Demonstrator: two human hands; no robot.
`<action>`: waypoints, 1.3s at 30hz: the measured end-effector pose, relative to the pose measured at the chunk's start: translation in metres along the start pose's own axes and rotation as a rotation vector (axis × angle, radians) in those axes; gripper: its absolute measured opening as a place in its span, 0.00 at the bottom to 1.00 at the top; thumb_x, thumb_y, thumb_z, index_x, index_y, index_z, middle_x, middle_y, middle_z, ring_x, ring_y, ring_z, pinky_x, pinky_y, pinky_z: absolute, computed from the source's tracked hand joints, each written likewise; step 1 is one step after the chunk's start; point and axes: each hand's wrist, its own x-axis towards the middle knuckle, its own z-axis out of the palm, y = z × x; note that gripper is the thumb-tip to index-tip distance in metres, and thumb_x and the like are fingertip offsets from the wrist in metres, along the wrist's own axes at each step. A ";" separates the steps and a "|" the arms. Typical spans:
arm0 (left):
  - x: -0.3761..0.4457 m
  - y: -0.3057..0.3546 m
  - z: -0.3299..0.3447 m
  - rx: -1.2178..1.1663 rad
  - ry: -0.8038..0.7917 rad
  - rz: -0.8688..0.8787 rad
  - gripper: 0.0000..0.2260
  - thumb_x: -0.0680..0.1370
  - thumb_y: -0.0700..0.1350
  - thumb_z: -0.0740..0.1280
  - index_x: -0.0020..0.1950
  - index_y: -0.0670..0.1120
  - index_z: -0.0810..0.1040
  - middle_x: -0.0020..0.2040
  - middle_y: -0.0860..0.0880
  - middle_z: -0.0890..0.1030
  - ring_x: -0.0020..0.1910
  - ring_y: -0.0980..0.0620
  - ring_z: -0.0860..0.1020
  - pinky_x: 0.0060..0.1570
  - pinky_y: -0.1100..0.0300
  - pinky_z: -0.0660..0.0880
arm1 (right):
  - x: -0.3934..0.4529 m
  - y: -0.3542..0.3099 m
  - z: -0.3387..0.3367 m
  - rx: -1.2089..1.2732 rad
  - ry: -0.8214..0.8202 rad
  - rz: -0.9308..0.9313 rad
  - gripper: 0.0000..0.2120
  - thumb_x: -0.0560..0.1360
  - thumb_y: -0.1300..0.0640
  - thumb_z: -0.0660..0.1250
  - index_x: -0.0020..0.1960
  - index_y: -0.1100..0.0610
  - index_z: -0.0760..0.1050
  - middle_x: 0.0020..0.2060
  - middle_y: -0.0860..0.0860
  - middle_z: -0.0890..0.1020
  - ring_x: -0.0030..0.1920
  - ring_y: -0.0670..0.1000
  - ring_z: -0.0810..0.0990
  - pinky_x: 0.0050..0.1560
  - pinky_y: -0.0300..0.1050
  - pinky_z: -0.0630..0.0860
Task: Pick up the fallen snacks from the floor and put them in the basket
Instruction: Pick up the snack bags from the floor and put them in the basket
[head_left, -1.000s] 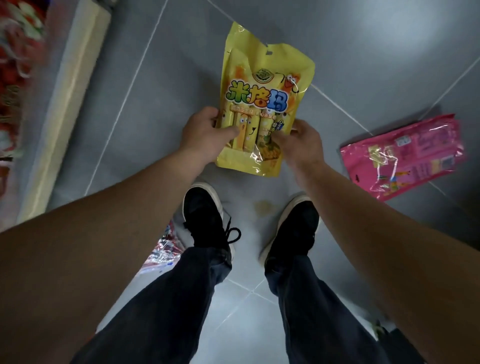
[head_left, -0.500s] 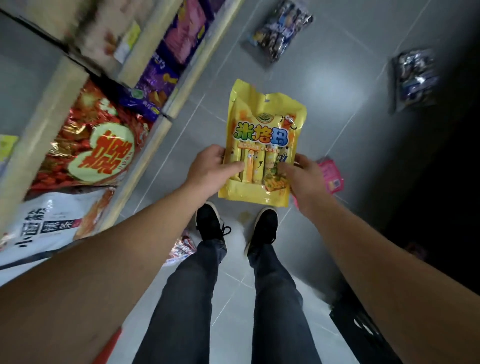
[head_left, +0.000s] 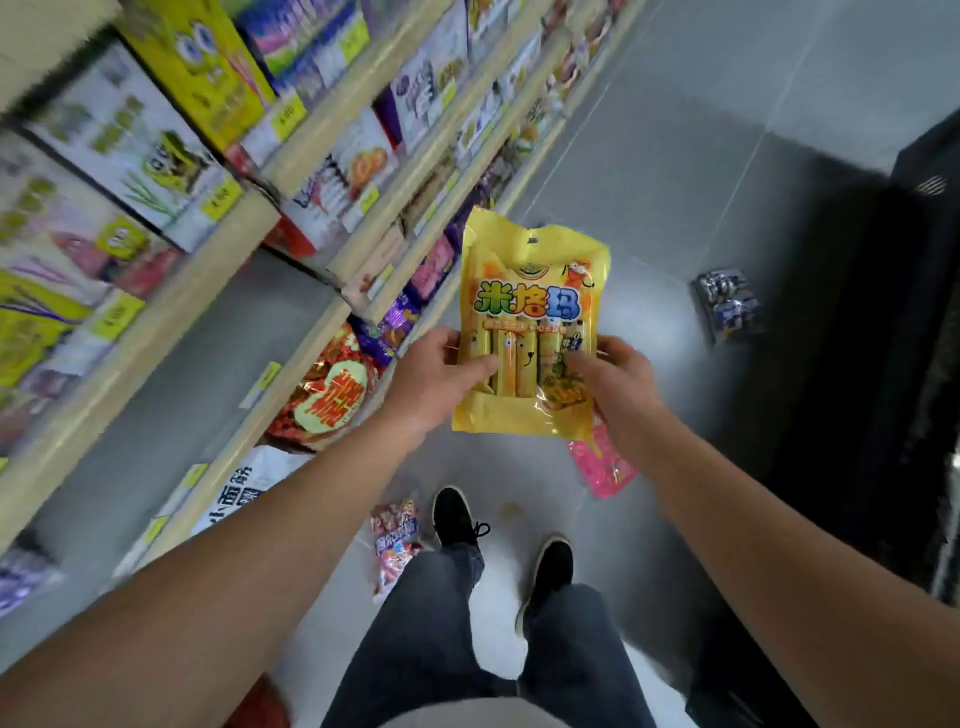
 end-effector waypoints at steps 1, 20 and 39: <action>-0.010 0.007 -0.003 -0.011 0.026 0.016 0.12 0.73 0.47 0.75 0.53 0.49 0.78 0.50 0.51 0.83 0.49 0.52 0.82 0.54 0.48 0.80 | -0.010 -0.007 0.000 0.003 -0.003 -0.030 0.11 0.76 0.61 0.70 0.58 0.54 0.78 0.50 0.54 0.86 0.45 0.54 0.87 0.50 0.58 0.84; -0.322 0.050 -0.065 -0.195 0.701 0.348 0.08 0.74 0.48 0.74 0.49 0.50 0.79 0.43 0.54 0.82 0.41 0.56 0.80 0.38 0.66 0.74 | -0.265 -0.078 0.014 -0.123 -0.586 -0.581 0.16 0.67 0.56 0.76 0.54 0.52 0.81 0.48 0.56 0.86 0.46 0.57 0.86 0.51 0.59 0.83; -0.708 -0.201 -0.164 -0.344 1.292 0.225 0.06 0.74 0.45 0.74 0.46 0.47 0.79 0.35 0.57 0.82 0.35 0.58 0.80 0.35 0.65 0.74 | -0.576 0.155 0.208 -0.443 -1.210 -0.674 0.07 0.73 0.60 0.71 0.48 0.50 0.81 0.41 0.48 0.85 0.49 0.56 0.84 0.60 0.65 0.77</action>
